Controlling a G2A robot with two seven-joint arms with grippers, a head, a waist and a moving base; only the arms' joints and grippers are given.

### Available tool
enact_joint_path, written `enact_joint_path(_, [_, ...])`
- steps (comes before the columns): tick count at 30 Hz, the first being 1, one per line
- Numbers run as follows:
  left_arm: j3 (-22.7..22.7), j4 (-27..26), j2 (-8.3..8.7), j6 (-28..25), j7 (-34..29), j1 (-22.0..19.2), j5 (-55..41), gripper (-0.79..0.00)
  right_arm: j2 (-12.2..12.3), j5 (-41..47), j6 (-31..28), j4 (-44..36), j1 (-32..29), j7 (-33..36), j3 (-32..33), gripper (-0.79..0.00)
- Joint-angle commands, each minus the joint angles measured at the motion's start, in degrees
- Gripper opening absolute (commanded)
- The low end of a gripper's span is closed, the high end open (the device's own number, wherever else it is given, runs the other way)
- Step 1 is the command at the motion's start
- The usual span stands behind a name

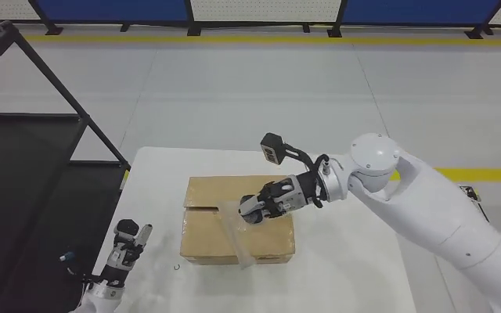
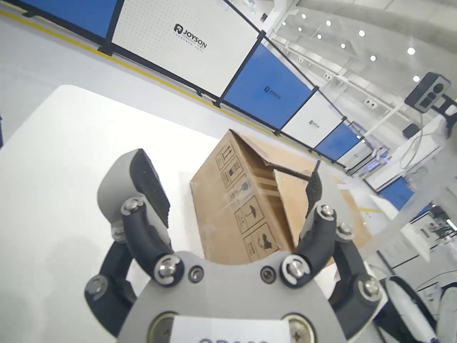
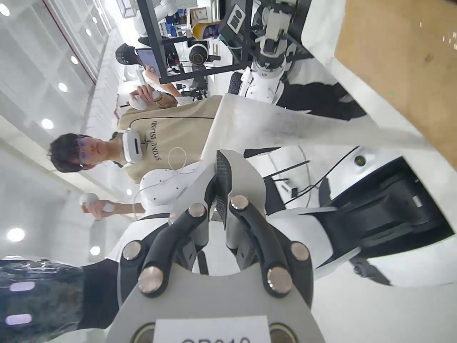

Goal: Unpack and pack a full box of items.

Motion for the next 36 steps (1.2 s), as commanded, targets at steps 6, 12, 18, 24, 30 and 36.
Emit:
enact_joint_path(6, [0.05,-1.96,0.11,-1.63,-6.48,1.05,-8.14,0.0,0.42,-13.87,-1.63,-5.25,2.13,-2.73,2.18,-0.785])
enact_joint_path(12, [0.99,-3.34,0.2,-2.89,-11.38,1.1,-12.11,0.0,0.6,-16.81,-3.48,-9.75,2.45,-5.87,5.74,-0.785])
enact_joint_path(18, [2.43,-4.53,0.34,-4.44,-16.34,1.4,-14.08,0.0,1.19,-23.02,-3.97,-15.02,0.93,-12.94,9.16,-0.785])
enact_joint_path(24, [4.99,-5.21,0.75,-5.35,-26.36,1.48,-21.04,0.0,1.58,-29.7,-3.1,-18.87,-2.5,-23.06,11.64,-0.785])
enact_joint_path(30, [5.41,-4.72,1.37,-4.79,-35.1,0.6,-28.97,0.0,1.93,-38.51,-2.91,-21.93,-6.12,-29.4,12.82,-0.785])
enact_joint_path(36, [6.43,-4.48,1.71,-2.55,-40.55,-0.59,-34.65,0.0,1.53,-36.97,-1.92,-21.85,-7.97,-29.62,14.27,-0.785])
